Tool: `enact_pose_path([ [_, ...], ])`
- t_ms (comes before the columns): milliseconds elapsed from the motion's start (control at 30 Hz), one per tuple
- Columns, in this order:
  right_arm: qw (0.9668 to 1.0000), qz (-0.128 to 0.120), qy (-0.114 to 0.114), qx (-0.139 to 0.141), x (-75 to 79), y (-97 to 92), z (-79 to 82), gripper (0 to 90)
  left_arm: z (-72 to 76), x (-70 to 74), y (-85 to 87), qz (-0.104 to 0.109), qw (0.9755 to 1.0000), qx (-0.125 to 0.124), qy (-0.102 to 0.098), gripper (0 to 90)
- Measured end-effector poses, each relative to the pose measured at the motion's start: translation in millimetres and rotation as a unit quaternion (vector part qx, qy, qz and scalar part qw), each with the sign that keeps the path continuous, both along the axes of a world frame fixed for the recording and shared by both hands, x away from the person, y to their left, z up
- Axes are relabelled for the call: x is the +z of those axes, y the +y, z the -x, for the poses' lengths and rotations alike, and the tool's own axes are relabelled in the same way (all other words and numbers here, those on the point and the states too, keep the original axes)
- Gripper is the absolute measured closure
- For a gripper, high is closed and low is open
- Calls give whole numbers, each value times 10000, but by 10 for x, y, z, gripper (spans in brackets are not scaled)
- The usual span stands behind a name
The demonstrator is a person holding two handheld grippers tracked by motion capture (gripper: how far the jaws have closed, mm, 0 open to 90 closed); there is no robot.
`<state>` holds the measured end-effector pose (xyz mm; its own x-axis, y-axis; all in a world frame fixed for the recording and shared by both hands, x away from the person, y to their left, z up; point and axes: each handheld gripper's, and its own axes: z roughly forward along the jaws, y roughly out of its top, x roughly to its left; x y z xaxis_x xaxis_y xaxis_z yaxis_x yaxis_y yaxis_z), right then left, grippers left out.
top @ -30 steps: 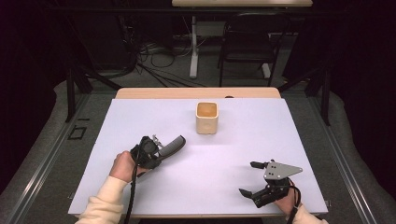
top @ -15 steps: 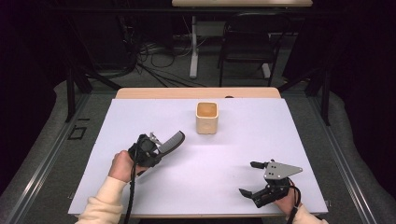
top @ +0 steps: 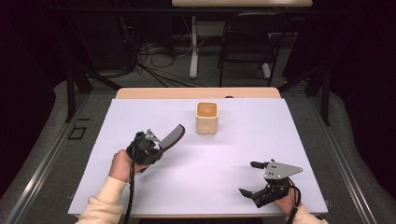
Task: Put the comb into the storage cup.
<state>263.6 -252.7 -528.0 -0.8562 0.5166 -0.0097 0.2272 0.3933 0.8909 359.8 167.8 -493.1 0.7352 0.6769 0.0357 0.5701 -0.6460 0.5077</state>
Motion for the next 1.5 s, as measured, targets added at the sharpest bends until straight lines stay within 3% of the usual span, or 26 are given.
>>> enact_pose_path([
  [133, 10000, -8, 2, -2, -1, 4, 0, 1, 1, 7, 2, 142, 9999, 3, -38, 719],
  [267, 10000, -1, 6, -5, -2, 0, -3, 1, 6, 5, -1, 342, 9992, -3, -218, 719],
  [600, 10000, -1, 10, 0, -2, 0, -4, 1, 23, 33, 39, 750, 9946, 152, -705, 719],
  [1167, 10000, 1, 6, -21, -3, -1, -6, 1, 17, 16, -31, 815, 9934, 171, -792, 719],
  [1500, 10000, -19, 14, -29, -2, -7, -8, 0, -5, -4, -122, 959, 9909, 84, -944, 719],
])
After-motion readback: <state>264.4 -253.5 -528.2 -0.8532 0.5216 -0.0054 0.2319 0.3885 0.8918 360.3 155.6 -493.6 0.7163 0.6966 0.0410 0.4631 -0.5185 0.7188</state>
